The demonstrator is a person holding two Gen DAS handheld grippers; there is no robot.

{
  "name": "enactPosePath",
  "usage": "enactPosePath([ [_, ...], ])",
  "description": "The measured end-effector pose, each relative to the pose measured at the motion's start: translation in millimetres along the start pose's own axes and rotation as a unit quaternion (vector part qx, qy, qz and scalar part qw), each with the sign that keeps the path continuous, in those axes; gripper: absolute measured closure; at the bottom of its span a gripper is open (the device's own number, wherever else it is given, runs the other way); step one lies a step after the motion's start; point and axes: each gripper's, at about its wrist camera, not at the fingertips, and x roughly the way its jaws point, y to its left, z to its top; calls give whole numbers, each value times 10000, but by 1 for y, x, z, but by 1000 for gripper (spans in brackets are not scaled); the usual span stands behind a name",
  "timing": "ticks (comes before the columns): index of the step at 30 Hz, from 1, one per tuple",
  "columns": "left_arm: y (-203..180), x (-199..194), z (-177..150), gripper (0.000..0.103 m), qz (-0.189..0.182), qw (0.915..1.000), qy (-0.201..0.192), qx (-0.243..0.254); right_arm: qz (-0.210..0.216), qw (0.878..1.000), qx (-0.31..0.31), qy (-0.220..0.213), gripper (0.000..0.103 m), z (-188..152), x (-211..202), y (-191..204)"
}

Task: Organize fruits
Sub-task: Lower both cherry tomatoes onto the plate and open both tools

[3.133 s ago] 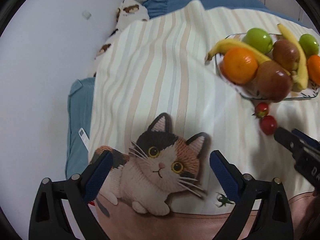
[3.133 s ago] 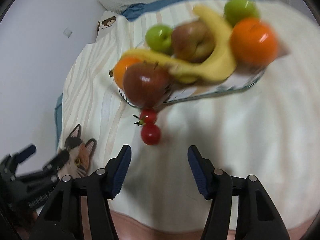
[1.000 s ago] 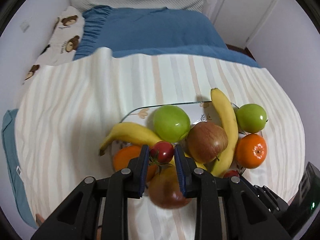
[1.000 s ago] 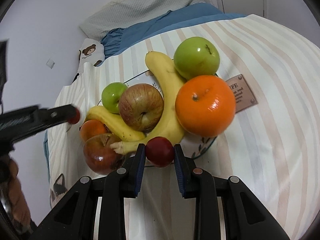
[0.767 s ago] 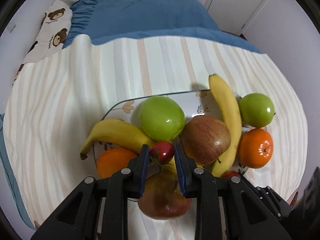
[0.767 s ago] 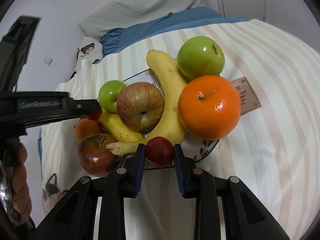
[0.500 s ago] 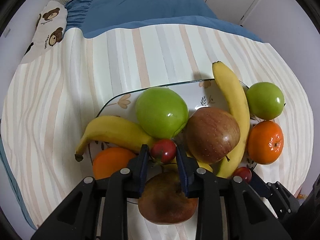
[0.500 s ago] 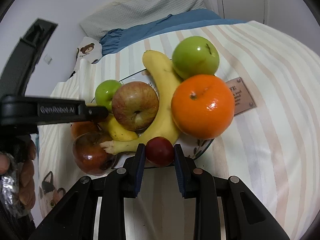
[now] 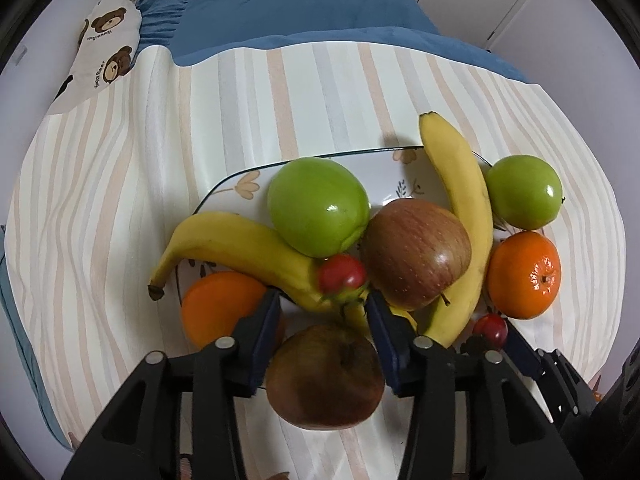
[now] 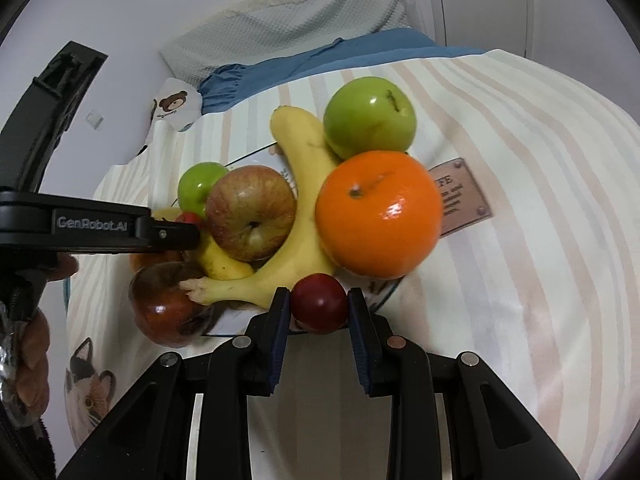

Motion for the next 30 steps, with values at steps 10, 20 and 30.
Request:
enactPosePath([
  [10,-15,-26,-10,13,249,9989,-362,167,-53,9999,98,-53,43,2,-13,-2],
  [20,3,-68,-43,10,499,9953,-810,-204,-314,9993,183,-10,22,13,-55,-4],
  [30,11,-99,-76,11,614,9903,-1134,-509,-925,9951,-290,-209,2,26,-100,7],
])
